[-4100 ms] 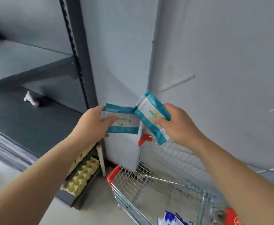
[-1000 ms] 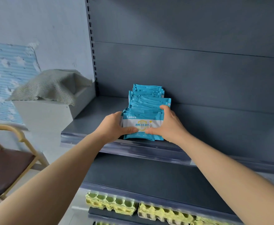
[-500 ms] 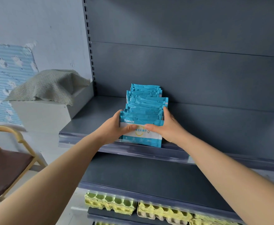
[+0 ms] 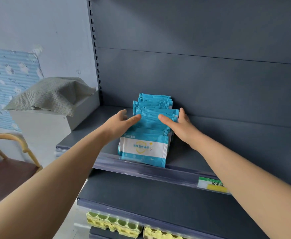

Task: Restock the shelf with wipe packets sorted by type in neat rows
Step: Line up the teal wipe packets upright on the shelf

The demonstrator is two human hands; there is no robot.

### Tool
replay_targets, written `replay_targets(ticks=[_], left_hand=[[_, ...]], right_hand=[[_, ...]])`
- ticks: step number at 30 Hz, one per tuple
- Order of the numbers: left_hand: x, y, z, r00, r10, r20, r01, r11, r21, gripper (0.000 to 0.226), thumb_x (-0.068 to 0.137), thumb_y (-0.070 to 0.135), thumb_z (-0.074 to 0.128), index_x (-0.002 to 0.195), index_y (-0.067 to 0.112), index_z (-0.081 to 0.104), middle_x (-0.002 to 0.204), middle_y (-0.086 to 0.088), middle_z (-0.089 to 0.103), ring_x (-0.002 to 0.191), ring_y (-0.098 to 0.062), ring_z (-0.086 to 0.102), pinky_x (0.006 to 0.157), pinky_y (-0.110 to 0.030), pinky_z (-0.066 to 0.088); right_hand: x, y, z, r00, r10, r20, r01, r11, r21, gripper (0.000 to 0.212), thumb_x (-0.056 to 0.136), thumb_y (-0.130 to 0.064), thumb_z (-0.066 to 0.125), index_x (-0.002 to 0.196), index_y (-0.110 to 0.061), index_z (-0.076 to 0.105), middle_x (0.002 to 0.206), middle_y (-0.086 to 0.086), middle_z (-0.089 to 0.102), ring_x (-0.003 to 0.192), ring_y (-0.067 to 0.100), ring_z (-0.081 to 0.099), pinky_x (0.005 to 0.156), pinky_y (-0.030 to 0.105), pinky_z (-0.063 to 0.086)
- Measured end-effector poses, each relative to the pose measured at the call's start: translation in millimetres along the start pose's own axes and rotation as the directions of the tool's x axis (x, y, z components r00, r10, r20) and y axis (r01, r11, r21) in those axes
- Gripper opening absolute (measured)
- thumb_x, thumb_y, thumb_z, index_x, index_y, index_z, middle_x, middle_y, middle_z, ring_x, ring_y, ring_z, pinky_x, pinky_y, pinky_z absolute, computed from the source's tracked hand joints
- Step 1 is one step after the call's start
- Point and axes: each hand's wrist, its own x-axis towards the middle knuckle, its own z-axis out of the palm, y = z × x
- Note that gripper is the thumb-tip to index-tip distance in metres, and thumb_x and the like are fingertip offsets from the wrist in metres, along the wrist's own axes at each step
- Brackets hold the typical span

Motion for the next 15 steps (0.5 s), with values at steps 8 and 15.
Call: replay_targets(ticks=[8, 15], left_hand=[[19, 7, 15, 1.000, 0.002, -0.004, -0.002, 1.000, -0.003, 0.052, 0.092, 0.040, 0.060, 0.137, 0.018, 0.045, 0.106, 0.007, 0.055, 0.079, -0.007, 0.061, 0.076, -0.026, 0.048], [26, 0, 15, 0.999, -0.014, 0.052, 0.014, 1.000, -0.012, 0.059, 0.091, 0.037, 0.062, 0.141, 0.016, 0.040, 0.125, -0.002, 0.061, 0.099, -0.019, 0.067, 0.094, -0.040, 0.052]], right_hand=[[34, 1, 19, 0.998, 0.053, 0.040, -0.058, 0.992, 0.111, 0.103, 0.057, -0.084, 0.040, 0.144, -0.031, 0.022, 0.150, -0.002, 0.033, 0.135, 0.018, 0.036, 0.112, 0.048, 0.031], [29, -1, 17, 0.991, 0.015, 0.130, -0.032, 0.991, 0.131, 0.075, 0.093, -0.051, 0.041, 0.152, -0.028, 0.003, 0.151, -0.011, 0.031, 0.136, 0.012, 0.035, 0.114, 0.037, 0.028]])
